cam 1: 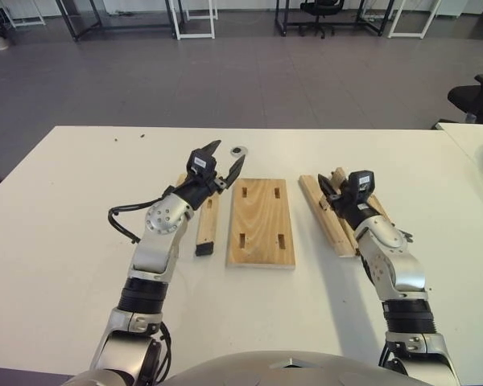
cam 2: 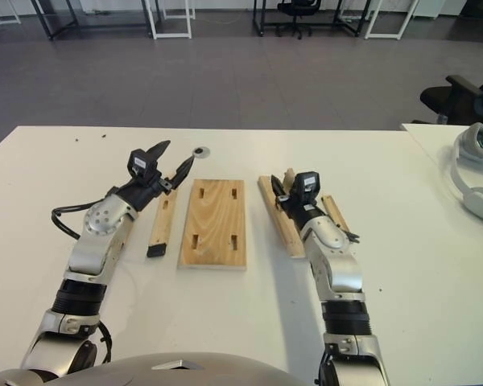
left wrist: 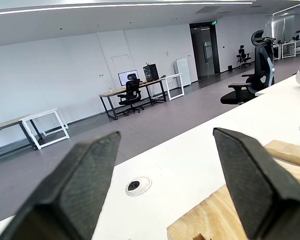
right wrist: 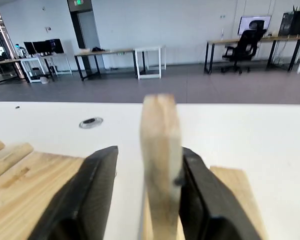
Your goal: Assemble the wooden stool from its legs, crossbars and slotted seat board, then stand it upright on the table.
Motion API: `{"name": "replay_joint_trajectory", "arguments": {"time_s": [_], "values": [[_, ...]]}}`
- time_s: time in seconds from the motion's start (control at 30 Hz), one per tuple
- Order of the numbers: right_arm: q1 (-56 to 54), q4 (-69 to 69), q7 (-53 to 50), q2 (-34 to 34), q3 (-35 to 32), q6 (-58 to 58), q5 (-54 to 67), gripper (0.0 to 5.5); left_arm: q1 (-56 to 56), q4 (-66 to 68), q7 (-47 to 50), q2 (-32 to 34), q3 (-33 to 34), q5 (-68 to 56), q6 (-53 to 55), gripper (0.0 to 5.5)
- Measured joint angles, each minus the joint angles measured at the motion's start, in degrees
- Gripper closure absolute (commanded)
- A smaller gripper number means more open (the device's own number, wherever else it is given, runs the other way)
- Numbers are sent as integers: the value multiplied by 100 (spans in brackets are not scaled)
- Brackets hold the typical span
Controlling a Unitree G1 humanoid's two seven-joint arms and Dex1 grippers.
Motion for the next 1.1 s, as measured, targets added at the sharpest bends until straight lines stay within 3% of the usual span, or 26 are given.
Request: {"name": "replay_joint_trajectory", "arguments": {"time_s": [0.23,0.43,0.7,0.8,0.9,0.97,1.1], "values": [[197,-504,-225,-317,262,1683,-259,176,42,-7,35,-59,-10,33,-1,210],[324,-499,-162,-495,212,2291,-261,176,111,-36,80,-72,-23,37,1,210],[328,-523,128,-680,375,2305,-327,318,180,-122,214,-134,26,-14,146,210],[327,-494,171,-686,432,2137,-419,341,138,-418,279,-437,441,-1108,956,162],[324,-710,484,-728,484,1926,-398,341,-128,-952,380,-829,1104,-3251,2232,107],[143,-1049,873,-927,492,1640,-271,341,-471,-946,852,-903,1567,-4342,3142,103],[-355,-1405,1463,-1153,463,1359,-41,341,-539,-899,1746,-1093,1738,-5591,4355,103]]}}
